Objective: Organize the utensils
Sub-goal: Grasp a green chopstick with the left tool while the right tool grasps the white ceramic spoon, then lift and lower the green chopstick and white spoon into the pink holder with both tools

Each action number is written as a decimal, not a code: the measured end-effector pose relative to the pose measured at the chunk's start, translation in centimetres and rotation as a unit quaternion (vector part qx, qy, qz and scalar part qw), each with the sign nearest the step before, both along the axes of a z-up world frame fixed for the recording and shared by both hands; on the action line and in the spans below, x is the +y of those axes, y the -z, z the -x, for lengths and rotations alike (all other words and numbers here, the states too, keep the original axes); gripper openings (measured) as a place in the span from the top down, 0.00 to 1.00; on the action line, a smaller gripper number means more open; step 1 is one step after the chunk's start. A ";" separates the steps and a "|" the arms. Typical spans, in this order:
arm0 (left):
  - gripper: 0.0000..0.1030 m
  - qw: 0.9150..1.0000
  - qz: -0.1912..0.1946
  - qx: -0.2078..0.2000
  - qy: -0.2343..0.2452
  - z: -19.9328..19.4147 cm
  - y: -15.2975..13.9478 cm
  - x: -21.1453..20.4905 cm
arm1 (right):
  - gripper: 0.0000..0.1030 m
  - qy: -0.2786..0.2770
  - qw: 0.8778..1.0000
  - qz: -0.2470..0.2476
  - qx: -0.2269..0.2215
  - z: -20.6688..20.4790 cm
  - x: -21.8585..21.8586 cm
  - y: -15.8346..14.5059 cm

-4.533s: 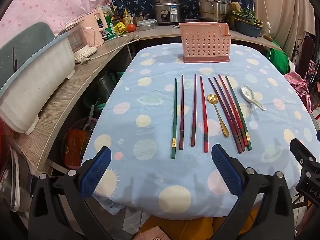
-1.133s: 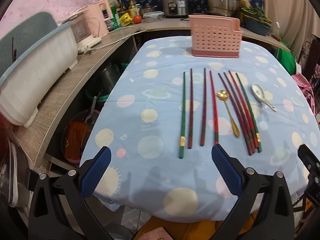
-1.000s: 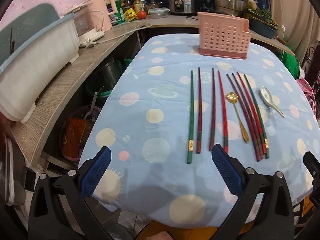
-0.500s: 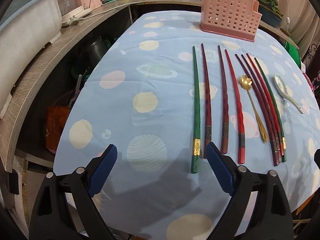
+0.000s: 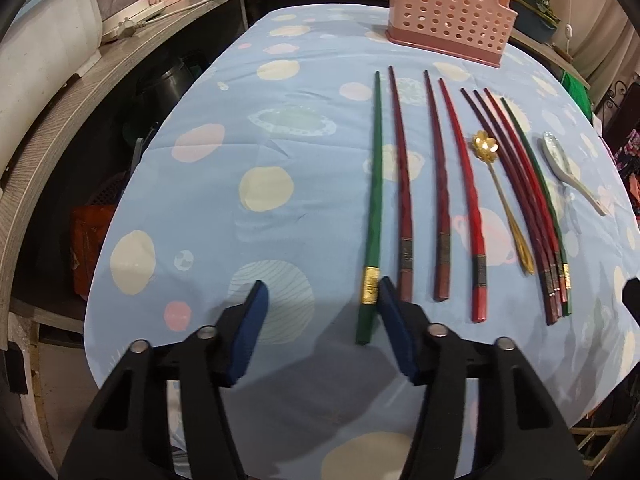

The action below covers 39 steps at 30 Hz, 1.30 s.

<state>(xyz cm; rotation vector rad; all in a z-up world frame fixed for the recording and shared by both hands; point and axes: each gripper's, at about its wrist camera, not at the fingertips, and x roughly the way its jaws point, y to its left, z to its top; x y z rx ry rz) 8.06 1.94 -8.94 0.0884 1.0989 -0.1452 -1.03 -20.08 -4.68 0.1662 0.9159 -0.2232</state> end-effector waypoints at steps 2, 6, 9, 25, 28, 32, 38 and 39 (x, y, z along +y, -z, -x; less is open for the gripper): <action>0.70 1.000 0.004 0.000 0.007 0.1 -0.1 -0.2 | 0.20 -0.002 1.000 -0.004 -0.002 -0.4 -0.2 -0.1; 0.90 1.000 0.013 0.005 0.014 0.0 -0.2 -0.4 | 0.31 -0.001 0.999 -0.031 -0.007 -1.6 -1.2 -0.2; 0.91 1.000 0.011 0.004 0.014 -0.2 -0.2 -0.4 | 0.43 0.011 0.998 -0.067 -0.007 -3.1 -2.6 0.0; 0.91 1.000 -0.002 0.003 0.016 -0.7 0.0 -0.8 | 0.88 0.020 0.988 -0.153 0.025 -9.0 -5.1 3.9; 0.91 1.000 -0.003 0.002 0.017 -0.7 0.0 -0.8 | 0.90 0.019 0.987 -0.159 0.030 -9.0 -5.0 4.6; 0.91 1.000 -0.005 -0.002 0.018 -0.6 0.0 -0.9 | 0.91 0.016 0.989 -0.144 0.018 -8.6 -4.5 4.8; 0.92 1.000 -0.002 -0.002 0.022 -0.6 0.0 -0.8 | 0.93 0.009 0.991 -0.135 0.014 -8.2 -4.2 4.6; 0.92 1.000 0.003 0.000 0.022 -0.6 -0.1 -0.8 | 0.93 0.010 0.991 -0.132 0.012 -8.0 -4.2 4.3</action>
